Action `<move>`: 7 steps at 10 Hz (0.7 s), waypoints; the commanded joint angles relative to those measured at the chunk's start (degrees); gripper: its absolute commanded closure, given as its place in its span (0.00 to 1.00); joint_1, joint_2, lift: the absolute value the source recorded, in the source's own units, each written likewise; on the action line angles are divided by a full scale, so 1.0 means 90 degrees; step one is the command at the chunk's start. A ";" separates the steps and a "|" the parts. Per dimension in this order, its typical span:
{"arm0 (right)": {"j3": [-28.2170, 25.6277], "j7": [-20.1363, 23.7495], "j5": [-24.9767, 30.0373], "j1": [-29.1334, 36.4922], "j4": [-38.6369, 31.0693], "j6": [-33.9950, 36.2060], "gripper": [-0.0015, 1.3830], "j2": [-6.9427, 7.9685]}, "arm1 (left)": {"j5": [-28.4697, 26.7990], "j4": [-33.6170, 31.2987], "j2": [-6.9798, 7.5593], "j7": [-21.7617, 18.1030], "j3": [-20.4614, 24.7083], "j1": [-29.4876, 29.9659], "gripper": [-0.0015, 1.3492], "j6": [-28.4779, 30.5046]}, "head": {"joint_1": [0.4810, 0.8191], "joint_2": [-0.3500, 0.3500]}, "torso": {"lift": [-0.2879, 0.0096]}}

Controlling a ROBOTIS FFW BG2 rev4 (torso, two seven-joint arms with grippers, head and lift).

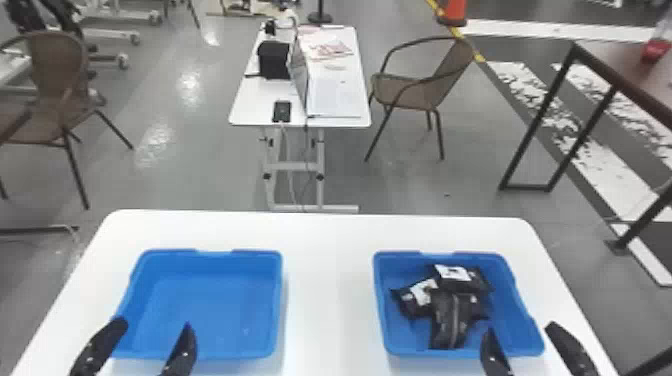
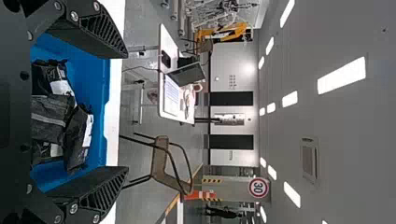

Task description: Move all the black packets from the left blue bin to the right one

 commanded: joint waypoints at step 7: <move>0.0000 0.0001 -0.0041 0.0000 0.0019 0.0003 0.13 0.0006 | 0.0073 0.0030 0.0029 -0.0042 -0.0019 -0.0010 0.07 0.0066 | 0.63 0.38 | 0.97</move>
